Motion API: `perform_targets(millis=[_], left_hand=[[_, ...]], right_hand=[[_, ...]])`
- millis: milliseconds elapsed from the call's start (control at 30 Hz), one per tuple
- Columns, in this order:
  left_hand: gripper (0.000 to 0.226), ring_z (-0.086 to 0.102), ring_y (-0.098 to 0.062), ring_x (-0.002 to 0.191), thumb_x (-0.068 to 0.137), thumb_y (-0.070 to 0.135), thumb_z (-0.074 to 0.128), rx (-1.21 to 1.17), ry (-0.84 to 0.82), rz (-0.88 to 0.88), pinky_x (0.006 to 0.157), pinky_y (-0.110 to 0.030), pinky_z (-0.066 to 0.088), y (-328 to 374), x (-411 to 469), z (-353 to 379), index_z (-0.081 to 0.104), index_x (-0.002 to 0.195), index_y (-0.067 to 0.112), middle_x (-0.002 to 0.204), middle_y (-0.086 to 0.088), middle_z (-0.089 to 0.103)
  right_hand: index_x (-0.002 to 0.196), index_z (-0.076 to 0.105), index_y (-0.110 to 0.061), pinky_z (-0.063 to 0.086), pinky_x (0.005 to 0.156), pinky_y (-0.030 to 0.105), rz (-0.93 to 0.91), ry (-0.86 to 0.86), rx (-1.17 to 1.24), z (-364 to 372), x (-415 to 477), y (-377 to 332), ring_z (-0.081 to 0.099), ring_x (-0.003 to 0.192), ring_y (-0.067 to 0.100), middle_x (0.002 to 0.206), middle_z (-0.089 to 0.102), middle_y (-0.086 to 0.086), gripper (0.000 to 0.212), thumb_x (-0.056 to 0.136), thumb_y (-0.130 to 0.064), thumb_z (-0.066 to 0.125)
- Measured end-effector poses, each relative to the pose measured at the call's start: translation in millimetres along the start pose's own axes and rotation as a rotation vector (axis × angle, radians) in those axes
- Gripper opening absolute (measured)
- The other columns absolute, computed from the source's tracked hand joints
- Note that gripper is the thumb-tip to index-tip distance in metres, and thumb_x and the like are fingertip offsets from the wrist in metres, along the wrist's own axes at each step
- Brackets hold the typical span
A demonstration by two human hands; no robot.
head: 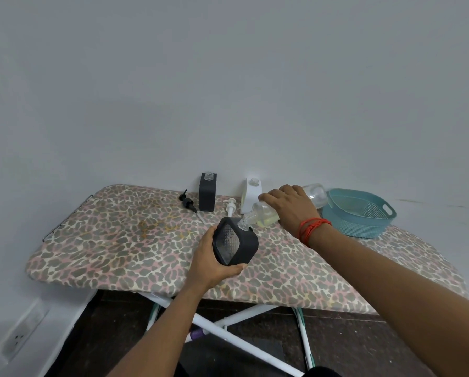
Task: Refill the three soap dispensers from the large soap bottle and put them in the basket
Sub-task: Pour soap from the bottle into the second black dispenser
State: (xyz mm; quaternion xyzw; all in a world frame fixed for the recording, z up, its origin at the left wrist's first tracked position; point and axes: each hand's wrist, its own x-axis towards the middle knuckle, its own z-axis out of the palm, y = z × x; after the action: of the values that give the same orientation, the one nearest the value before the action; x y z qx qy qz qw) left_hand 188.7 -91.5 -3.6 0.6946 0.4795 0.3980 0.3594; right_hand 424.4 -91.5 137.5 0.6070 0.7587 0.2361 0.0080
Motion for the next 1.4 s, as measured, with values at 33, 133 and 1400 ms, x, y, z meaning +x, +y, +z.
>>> perform_targets(millis=[33, 133, 1400], left_hand=[[0.126, 0.044, -0.014, 0.138, 0.052, 0.063, 0.091, 0.001, 0.002, 0.006, 0.114, -0.044, 0.043, -0.6, 0.5, 0.6, 0.031, 0.155, 0.023, 0.151, 0.007, 0.044], [0.126, 0.044, -0.013, 0.137, 0.052, 0.062, 0.091, -0.002, 0.005, 0.013, 0.114, -0.043, 0.043, -1.2, 0.5, 1.6, 0.031, 0.155, 0.023, 0.150, 0.007, 0.044], [0.125, 0.045, -0.011, 0.136, 0.052, 0.062, 0.092, 0.002, 0.013, 0.013, 0.113, -0.041, 0.044, 0.9, 0.0, 1.4, 0.031, 0.154, 0.025, 0.148, 0.009, 0.045]], right_hand=[[0.135, 0.048, -0.027, 0.037, 0.103, 0.043, 0.001, -0.001, 0.003, -0.3, 0.1, -0.3, 0.054, 0.113, 0.028, 0.125, 0.062, -0.001, 0.066, 0.079, 0.006, 0.057], [0.136, 0.048, -0.027, 0.038, 0.103, 0.043, 0.005, 0.002, 0.000, 0.0, -0.6, -0.9, 0.054, 0.113, 0.029, 0.125, 0.062, 0.000, 0.067, 0.078, 0.007, 0.057], [0.136, 0.045, -0.027, 0.034, 0.106, 0.044, 0.016, -0.021, -0.014, -3.7, -0.9, -4.6, 0.052, 0.116, 0.028, 0.124, 0.061, -0.001, 0.068, 0.079, 0.008, 0.051]])
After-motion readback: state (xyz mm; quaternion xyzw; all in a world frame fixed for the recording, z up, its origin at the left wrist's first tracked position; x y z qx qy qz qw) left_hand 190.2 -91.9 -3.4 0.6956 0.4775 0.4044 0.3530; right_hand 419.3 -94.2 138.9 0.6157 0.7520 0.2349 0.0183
